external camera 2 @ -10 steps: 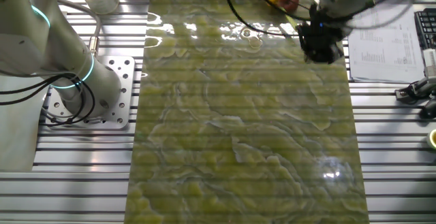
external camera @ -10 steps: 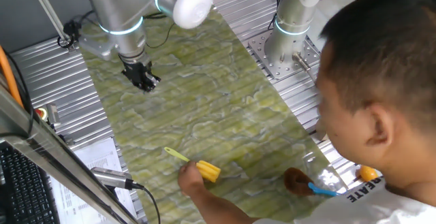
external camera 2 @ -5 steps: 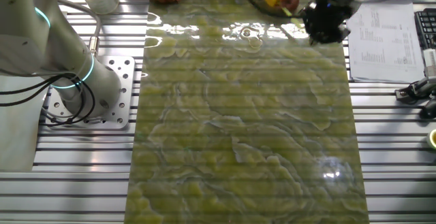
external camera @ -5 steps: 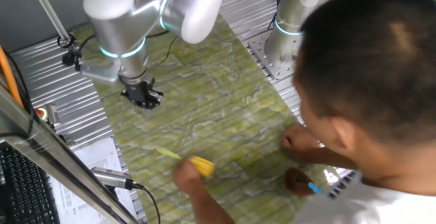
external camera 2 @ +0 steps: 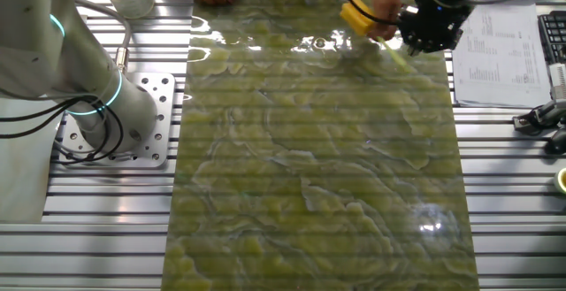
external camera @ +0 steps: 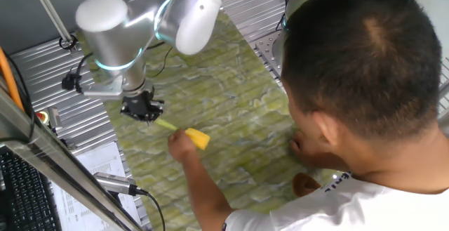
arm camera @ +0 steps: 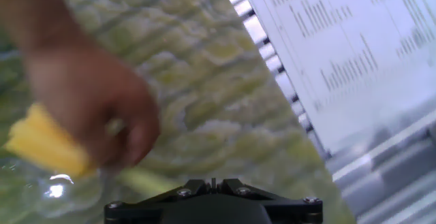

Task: Scrub the table with a brush

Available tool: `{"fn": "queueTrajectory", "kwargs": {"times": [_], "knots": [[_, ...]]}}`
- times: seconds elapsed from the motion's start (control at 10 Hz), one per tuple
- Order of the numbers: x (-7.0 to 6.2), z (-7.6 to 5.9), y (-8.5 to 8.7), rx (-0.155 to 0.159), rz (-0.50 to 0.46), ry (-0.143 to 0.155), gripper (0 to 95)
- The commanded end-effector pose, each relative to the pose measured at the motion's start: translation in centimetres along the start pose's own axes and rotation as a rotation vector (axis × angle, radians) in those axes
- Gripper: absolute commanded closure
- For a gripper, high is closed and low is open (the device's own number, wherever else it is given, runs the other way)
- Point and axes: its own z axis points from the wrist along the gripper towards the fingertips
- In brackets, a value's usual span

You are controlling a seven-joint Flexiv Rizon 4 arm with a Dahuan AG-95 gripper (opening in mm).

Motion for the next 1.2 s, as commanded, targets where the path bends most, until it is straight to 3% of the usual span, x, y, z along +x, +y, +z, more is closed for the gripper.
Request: {"fn": "queueTrajectory", "kwargs": {"times": [0.1,0.4,0.5,0.7,1.2], "knots": [[0.2,0.0,0.1,-0.022,-0.095,0.018,95.0],[0.2,0.0,0.1,-0.037,-0.294,0.033,95.0],[0.2,0.0,0.1,-0.038,-0.351,0.037,76.0],[1.7,-0.2,0.6,-0.104,-0.571,0.034,76.0],[4.0,1.2,3.2,-0.142,-0.67,0.034,76.0]]}}
